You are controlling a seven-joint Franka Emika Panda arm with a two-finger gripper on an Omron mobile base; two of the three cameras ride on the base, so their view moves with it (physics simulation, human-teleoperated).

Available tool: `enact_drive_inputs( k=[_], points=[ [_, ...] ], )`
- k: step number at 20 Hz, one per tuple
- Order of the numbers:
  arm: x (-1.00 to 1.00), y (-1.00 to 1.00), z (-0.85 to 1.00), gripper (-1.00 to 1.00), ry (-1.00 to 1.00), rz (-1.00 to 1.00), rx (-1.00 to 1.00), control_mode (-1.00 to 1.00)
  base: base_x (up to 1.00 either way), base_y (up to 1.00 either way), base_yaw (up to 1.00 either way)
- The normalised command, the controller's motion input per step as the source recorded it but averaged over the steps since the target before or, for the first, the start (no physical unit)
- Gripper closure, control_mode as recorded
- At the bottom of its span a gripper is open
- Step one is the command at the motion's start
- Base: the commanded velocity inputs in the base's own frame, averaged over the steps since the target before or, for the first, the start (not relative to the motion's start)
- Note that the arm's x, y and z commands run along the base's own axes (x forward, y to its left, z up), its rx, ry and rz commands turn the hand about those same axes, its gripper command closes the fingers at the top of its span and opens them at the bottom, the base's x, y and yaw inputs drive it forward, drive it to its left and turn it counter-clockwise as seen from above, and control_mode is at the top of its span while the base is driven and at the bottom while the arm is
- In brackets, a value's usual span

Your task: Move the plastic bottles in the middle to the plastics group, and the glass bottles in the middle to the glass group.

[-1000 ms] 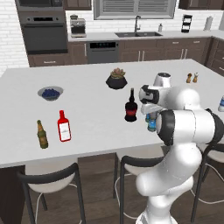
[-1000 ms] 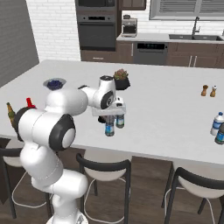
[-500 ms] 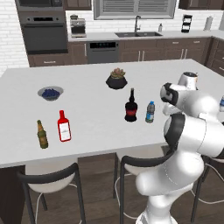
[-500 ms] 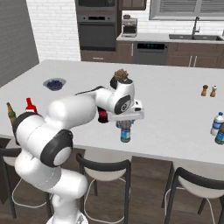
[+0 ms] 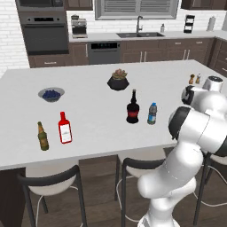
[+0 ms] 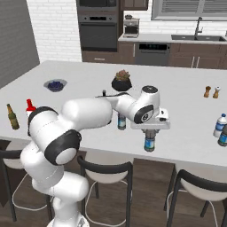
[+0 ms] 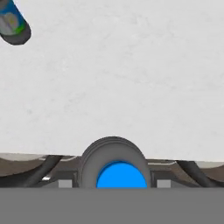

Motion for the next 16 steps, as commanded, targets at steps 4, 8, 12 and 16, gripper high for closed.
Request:
enact_drive_inputs(
  k=[4,8,12,16],
  points=[
    [0.03,-0.86,0.01,1.00,0.00,-0.42,0.00,-1.00,0.00,0.00,0.00],
    [0.10,-0.78,0.00,1.00,0.00,-0.45,0.00,-1.00,0.00,0.00,0.00],
    [0.15,-0.71,0.00,1.00,-0.05,-0.43,0.00,-1.00,0.00,0.00,0.00],
    [0.26,-0.65,0.00,1.00,-0.23,-0.34,0.00,-1.00,0.00,0.00,0.00]
  ],
)
